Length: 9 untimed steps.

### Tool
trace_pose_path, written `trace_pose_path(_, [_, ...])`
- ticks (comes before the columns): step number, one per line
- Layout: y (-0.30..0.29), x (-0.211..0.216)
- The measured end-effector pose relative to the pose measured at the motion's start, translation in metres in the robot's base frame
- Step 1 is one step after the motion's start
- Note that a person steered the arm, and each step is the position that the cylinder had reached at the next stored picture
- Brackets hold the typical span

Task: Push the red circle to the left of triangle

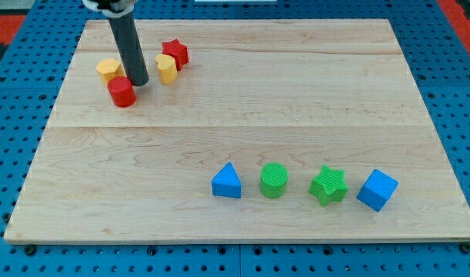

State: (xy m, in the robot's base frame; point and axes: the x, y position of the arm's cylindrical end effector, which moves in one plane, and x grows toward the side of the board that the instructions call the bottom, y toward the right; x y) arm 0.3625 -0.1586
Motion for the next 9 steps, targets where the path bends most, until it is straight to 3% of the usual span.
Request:
trace_pose_path(2, [0.0,0.007])
trace_pose_path(4, [0.007,-0.04])
trace_pose_path(5, [-0.023,-0.042])
trace_pose_path(6, [-0.037,-0.003])
trace_pose_path(8, [-0.026,0.115])
trace_pose_path(9, [-0.01,0.143])
